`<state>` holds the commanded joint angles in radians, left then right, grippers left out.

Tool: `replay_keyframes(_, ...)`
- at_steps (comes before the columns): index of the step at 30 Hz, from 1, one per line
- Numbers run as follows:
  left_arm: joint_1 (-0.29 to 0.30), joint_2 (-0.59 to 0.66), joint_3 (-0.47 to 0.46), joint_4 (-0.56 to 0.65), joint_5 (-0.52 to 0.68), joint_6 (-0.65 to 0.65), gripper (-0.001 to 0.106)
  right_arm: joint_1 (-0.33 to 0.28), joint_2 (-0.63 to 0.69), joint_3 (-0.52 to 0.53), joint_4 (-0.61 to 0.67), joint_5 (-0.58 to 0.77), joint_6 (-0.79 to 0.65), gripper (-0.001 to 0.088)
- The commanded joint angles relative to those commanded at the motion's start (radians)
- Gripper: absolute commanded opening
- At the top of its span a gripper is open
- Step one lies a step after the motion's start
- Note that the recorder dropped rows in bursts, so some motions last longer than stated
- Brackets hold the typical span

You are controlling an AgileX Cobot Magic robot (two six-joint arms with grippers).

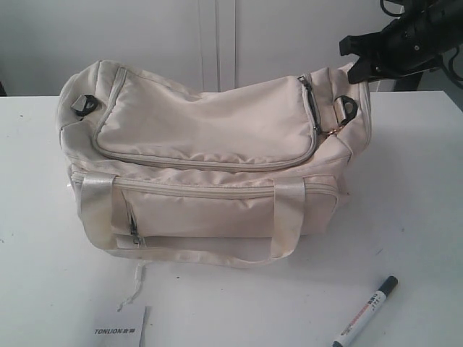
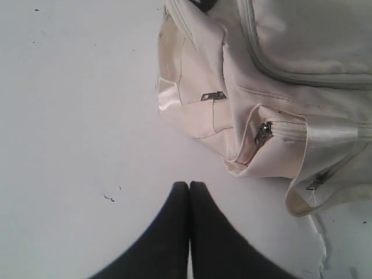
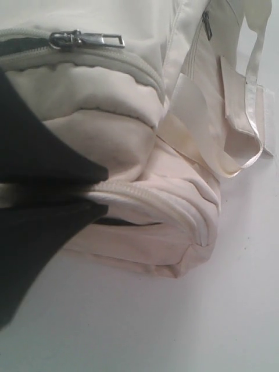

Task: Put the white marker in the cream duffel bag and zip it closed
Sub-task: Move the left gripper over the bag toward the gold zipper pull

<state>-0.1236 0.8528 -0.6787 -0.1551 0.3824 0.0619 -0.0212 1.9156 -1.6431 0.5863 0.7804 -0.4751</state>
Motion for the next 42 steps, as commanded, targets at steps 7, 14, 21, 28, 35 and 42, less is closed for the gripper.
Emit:
replay_keyframes(7, 0.000, 0.069, -0.009, -0.028, 0.020, 0.068, 0.000, 0.000, 0.000, 0.000, 0.000, -0.002, 0.000, 0.0000)
replay_keyframes(14, 0.000, 0.082, -0.009, -0.233, 0.051, 0.279, 0.000, 0.000, 0.000, 0.000, 0.000, -0.002, 0.000, 0.0000)
replay_keyframes(21, -0.053, 0.109, -0.024, -0.499, 0.061, 0.582, 0.000, 0.000, 0.000, 0.000, 0.000, -0.002, 0.000, 0.0000)
replay_keyframes(28, -0.099, 0.163, -0.083, -0.544, 0.089, 0.589, 0.000, 0.000, 0.000, 0.000, 0.000, -0.002, 0.000, 0.0000)
replay_keyframes(35, -0.101, 0.167, -0.083, -0.604, 0.104, 0.664, 0.000, 0.000, 0.000, 0.000, 0.000, -0.002, 0.000, 0.0000)
replay_keyframes(42, -0.161, 0.194, -0.084, -0.717, 0.077, 0.776, 0.000, 0.000, 0.000, 0.000, 0.000, -0.002, 0.000, 0.0000)
